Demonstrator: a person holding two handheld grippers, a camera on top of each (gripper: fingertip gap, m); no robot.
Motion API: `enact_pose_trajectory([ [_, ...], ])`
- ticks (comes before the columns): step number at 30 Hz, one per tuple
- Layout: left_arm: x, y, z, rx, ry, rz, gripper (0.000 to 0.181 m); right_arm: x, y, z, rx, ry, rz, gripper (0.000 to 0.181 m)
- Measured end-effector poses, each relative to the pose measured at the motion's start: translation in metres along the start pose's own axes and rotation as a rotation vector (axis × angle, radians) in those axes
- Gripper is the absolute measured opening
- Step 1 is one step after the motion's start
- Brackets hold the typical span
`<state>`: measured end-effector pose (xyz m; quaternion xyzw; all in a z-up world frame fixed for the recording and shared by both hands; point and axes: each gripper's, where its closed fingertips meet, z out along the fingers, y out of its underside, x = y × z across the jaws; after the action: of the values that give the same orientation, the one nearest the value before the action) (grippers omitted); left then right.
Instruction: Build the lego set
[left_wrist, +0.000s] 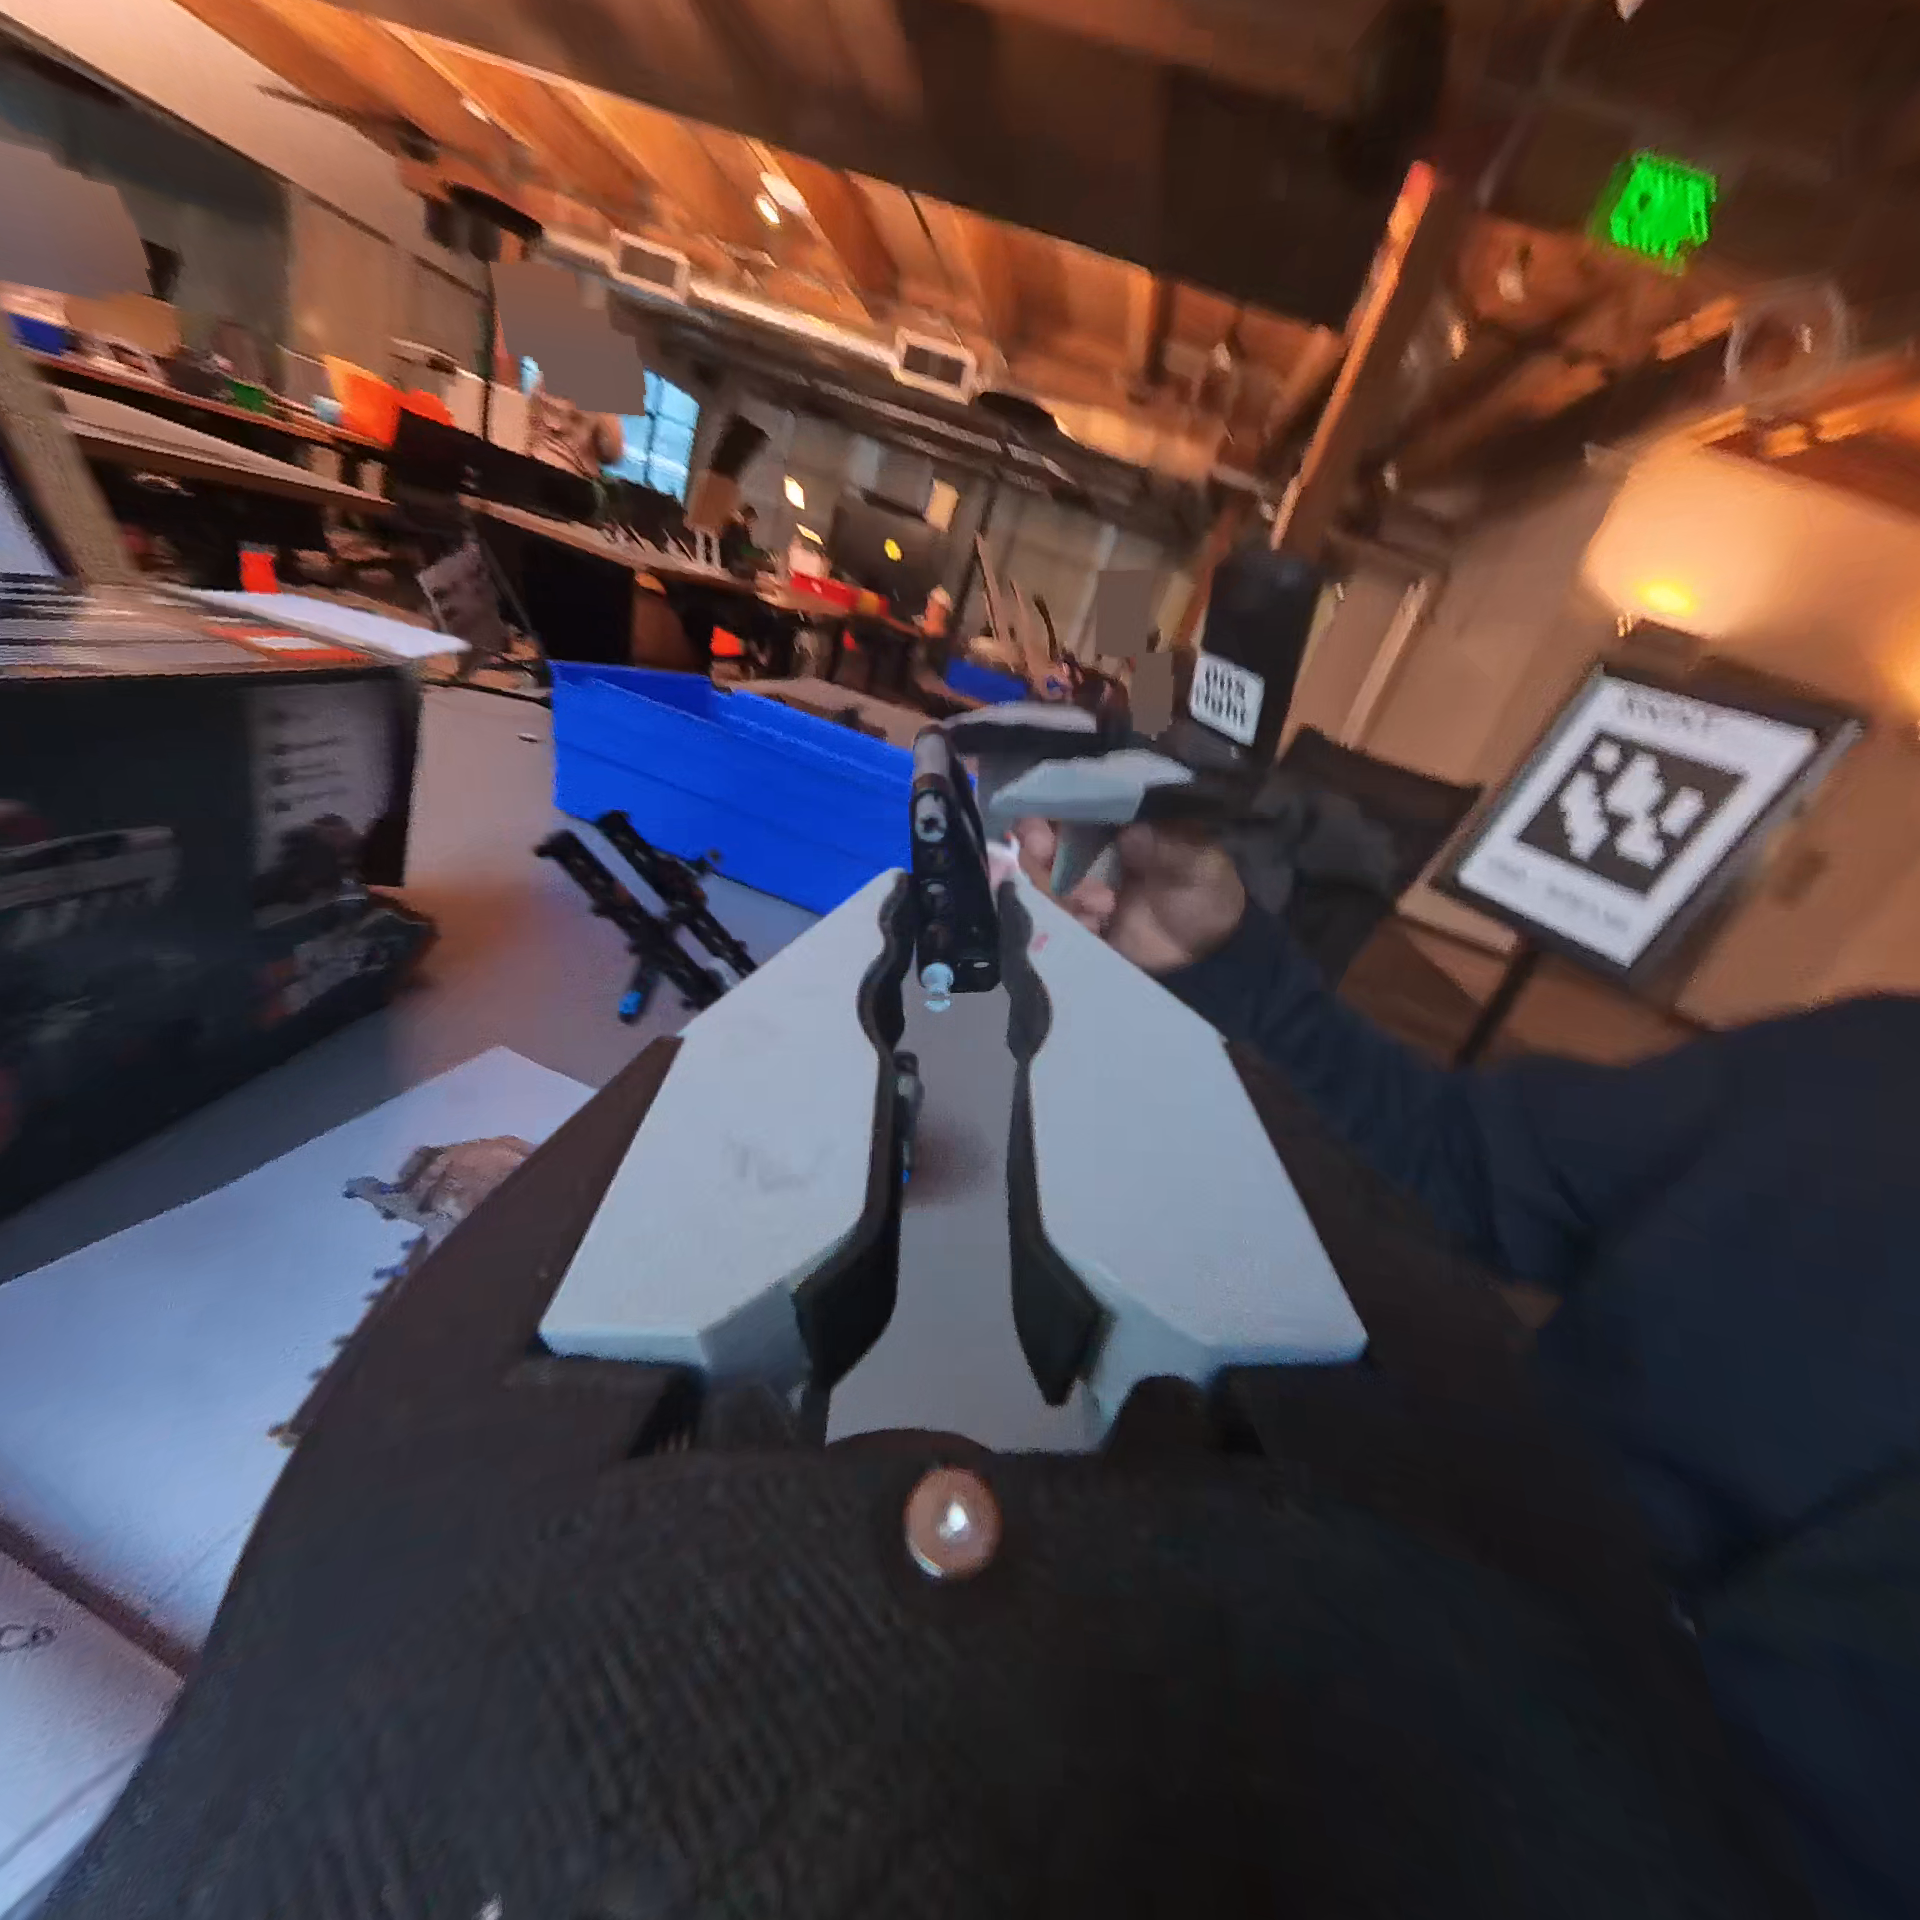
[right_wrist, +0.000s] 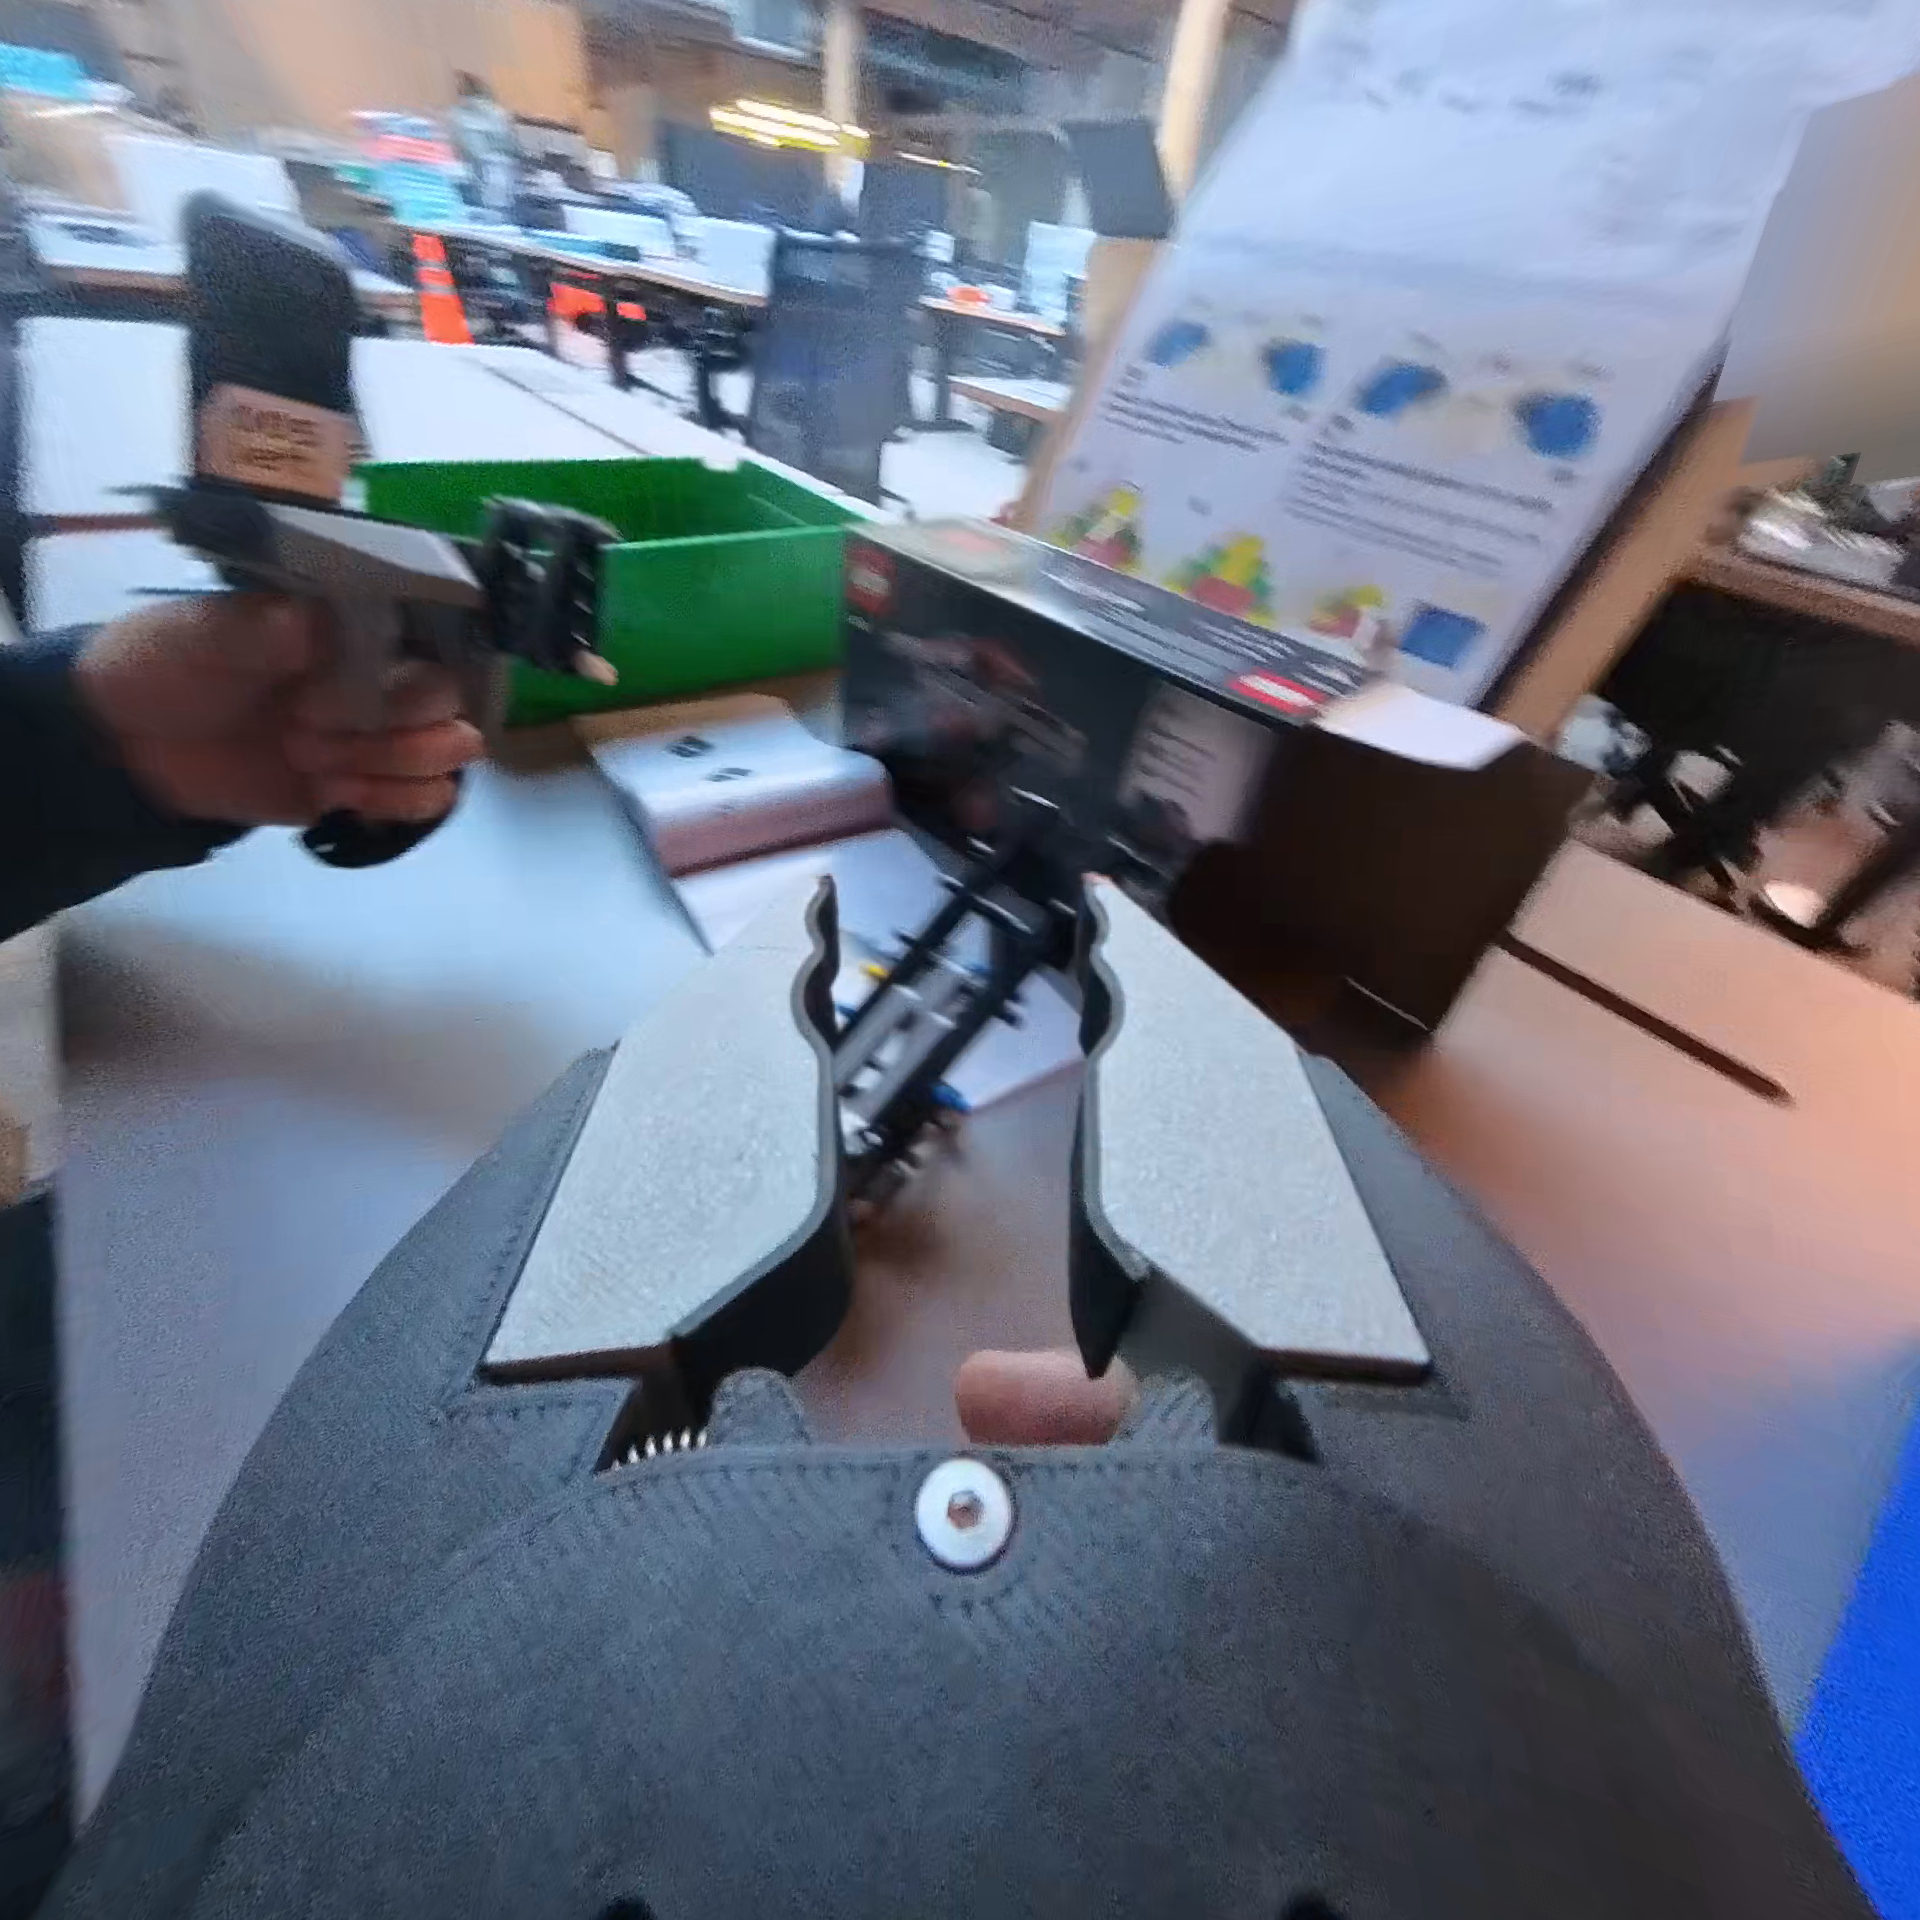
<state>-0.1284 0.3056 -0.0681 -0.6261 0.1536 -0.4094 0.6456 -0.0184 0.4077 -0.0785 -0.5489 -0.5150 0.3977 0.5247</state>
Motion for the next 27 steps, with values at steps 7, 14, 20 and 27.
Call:
enact_pose_trajectory([
  [7, -0.042, 0.005, 0.038, -0.027, -0.049, -0.045, 0.012, 0.023, 0.044, 0.040, -0.102, -0.038, 0.177, 0.061],
  [14, -0.078, 0.015, 0.067, -0.034, -0.114, -0.208, 0.012, 0.033, 0.042, 0.063, -0.109, -0.076, 0.115, 0.057],
  [20, -0.081, 0.029, 0.078, -0.044, -0.048, -0.370, 0.012, 0.031, 0.054, 0.081, -0.141, -0.136, 0.001, 0.053],
  [27, -0.083, -0.004, 0.040, 0.020, -0.022, -0.343, 0.011, 0.028, 0.059, 0.077, -0.090, -0.200, 0.088, 0.056],
])
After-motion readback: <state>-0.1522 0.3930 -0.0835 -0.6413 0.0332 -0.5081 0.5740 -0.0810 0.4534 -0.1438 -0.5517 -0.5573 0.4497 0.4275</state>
